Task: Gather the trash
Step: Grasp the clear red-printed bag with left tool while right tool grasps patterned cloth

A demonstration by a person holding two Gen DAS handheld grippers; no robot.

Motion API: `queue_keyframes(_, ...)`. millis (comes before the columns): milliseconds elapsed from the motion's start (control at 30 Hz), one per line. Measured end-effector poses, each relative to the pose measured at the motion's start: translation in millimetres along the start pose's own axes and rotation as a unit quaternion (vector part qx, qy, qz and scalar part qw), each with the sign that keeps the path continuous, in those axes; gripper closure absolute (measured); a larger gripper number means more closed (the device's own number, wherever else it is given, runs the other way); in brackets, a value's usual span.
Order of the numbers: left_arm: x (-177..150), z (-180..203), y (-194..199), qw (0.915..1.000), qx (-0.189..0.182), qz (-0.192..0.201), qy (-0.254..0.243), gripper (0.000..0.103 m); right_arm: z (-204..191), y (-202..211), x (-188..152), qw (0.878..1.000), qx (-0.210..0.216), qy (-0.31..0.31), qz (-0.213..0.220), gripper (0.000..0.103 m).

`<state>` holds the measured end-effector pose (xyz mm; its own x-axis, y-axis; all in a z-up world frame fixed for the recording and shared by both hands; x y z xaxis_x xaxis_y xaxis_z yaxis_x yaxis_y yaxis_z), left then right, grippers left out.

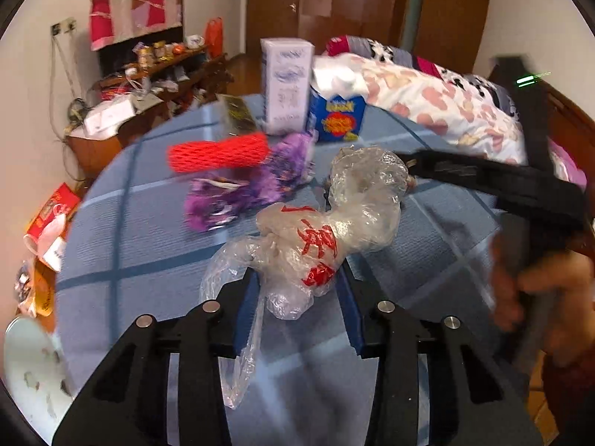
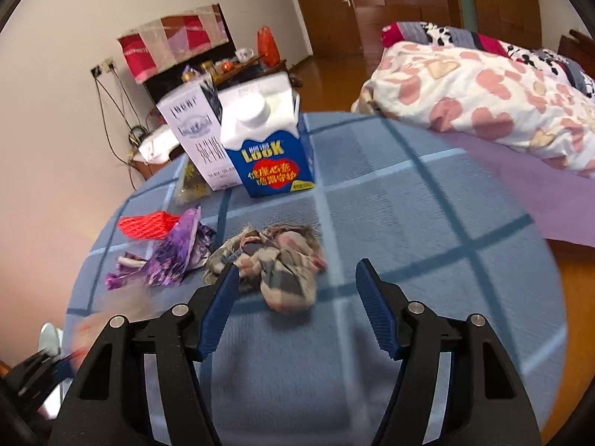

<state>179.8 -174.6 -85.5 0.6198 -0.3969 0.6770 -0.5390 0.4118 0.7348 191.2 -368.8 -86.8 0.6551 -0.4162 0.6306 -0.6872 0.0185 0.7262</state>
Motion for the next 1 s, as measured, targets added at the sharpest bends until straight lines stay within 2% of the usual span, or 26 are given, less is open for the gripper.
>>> queue_keyframes(33, -2, -6, 6, 0.9999, 0.014, 0.003, 0.004, 0.062, -3, -11, 0, 1.000, 0.003, 0.000, -0.014, 0.041)
queue_keyframes(67, -3, -10, 9, 0.9997, 0.022, 0.005, 0.007, 0.062, -5, -18, -1, 1.000, 0.007, -0.001, -0.026, 0.054)
queue_keyframes(133, -6, -25, 15, 0.9989, 0.040, 0.005, 0.023, 0.062, -8, -32, -6, 0.999, 0.006, -0.007, -0.048, 0.074)
queue_keyframes(167, -8, -30, 17, 0.9986, 0.043, 0.003, 0.031, 0.062, -9, -30, -7, 0.999, -0.005, -0.004, -0.036, 0.079)
queue_keyframes(233, -11, -42, 23, 0.9975, 0.047, 0.000, 0.052, 0.062, -12, -24, -13, 0.999, 0.008, -0.006, -0.038, 0.084)
queue_keyframes(700, -41, -45, 71, 0.9958, 0.071, 0.012, 0.057, 0.062, -30, 74, -74, 0.999, -0.037, -0.011, 0.027, 0.084)
queue_keyframes(1000, -63, -51, 99, 0.9928, 0.101, 0.021, 0.062, 0.062, -60, 113, -110, 0.999, -0.021, 0.005, 0.044, 0.084)
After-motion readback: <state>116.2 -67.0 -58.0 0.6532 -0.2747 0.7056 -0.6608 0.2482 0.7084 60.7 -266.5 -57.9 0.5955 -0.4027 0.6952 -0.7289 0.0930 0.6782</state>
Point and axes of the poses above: each gripper's, at about its wrist camera, not at the fingertips, and y roughly against the way its jaws point, z to its right, x to its top, the point moved 2 cm from there along -y, roughly the way its jaws point, and after that the axes turned 2 degrees about -y, right-handed, at the moved point
